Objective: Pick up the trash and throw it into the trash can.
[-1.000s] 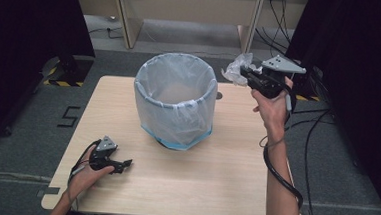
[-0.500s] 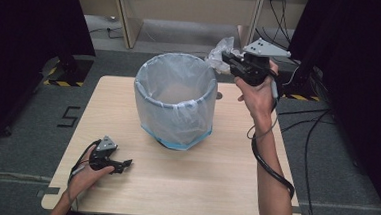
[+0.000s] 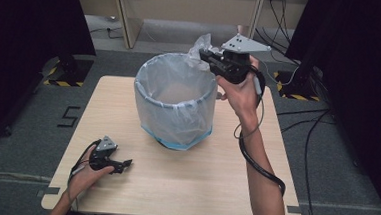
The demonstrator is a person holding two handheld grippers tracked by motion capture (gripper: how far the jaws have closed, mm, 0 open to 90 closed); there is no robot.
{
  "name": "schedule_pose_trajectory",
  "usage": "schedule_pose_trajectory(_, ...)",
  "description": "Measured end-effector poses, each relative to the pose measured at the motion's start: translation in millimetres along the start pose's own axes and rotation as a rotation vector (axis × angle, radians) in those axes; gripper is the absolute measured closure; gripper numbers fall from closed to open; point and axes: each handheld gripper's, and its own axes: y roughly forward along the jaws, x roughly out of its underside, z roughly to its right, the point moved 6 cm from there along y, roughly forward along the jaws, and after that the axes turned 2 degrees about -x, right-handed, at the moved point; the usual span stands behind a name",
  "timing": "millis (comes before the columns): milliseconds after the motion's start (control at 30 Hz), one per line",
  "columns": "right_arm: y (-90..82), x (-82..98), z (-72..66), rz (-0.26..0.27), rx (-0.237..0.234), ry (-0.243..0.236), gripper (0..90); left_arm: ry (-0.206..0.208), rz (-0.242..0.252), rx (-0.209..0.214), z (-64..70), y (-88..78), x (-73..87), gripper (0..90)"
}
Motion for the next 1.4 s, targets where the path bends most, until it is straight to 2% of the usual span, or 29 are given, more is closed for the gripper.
schedule_pose_trajectory(467, 8.7, 2.3, -22.4, -0.001, -0.092, 0.013, 89.2, 0.0, 0.0, 0.0, 0.0, 0.1, 0.0, 10.1)
schedule_pose_trajectory(633, 15.1, 10.8, -29.8, -0.028, -0.125, 0.019, 89.2, 0.0, 0.0, 0.0, 0.0, 0.0, 0.0, 10.1)
schedule_pose_trajectory(1000, 25.8, 26.3, -34.2, -0.075, -0.152, 0.029, 87.9, 0.0, 0.0, 0.0, 0.0, 0.0, 0.0, 10.1)
schedule_pose_trajectory(1100, 26.8, 28.2, -34.2, -0.084, -0.151, 0.033, 86.2, 0.0, 0.0, 0.0, 0.0, 0.0, 0.0, 10.1)
schedule_pose_trajectory(1300, 28.6, 32.7, -31.8, -0.113, -0.13, 0.041, 68.5, 0.0, 0.0, 0.0, 0.0, 0.0, 0.0, 10.1)
schedule_pose_trajectory(1400, 27.9, 33.4, -31.2, -0.119, -0.127, 0.033, 67.9, 0.0, 0.001, 0.0, 0.0, 0.0, 0.0, 10.1)
